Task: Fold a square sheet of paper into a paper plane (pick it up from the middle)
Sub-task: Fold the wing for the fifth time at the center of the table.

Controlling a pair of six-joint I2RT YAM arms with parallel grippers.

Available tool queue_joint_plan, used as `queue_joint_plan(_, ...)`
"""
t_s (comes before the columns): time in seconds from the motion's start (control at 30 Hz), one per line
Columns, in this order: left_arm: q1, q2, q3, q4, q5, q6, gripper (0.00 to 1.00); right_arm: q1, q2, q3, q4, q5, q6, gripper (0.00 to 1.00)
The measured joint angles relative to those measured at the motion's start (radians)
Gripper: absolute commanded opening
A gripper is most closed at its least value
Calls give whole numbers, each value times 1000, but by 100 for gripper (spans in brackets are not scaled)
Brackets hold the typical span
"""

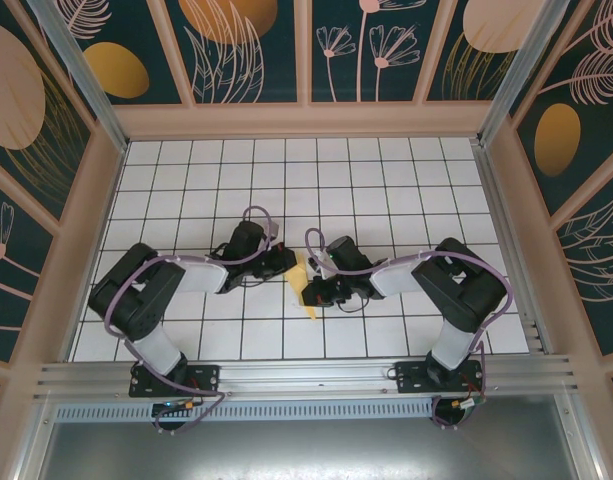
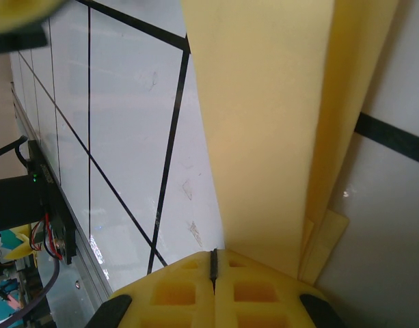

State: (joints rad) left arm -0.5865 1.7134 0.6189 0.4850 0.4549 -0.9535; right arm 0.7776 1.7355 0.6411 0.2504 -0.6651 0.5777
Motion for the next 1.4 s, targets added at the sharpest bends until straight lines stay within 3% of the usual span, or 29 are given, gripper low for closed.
queue_joint_plan(0.17,0,35,2,-8,-5,7,2,0,0,-1,2,0,2,0)
queue_joint_plan(0.33,2,37,18,-53,-111,10,4,0,1,-12,23,-7,6,0)
queue_joint_plan(0.5,-1,39,18,-52,-130,11,7,0,2,-14,27,-10,7,0)
queue_joint_plan(0.87,33,-28,30,-26,-51,56,36,-2,3,-13,28,-13,7,0)
queue_joint_plan(1.1,35,-211,4,-9,-22,85,24,-4,5,-13,29,-17,7,0)
queue_joint_plan(1.4,29,-66,-51,22,56,90,19,-4,8,-8,23,-18,7,0)
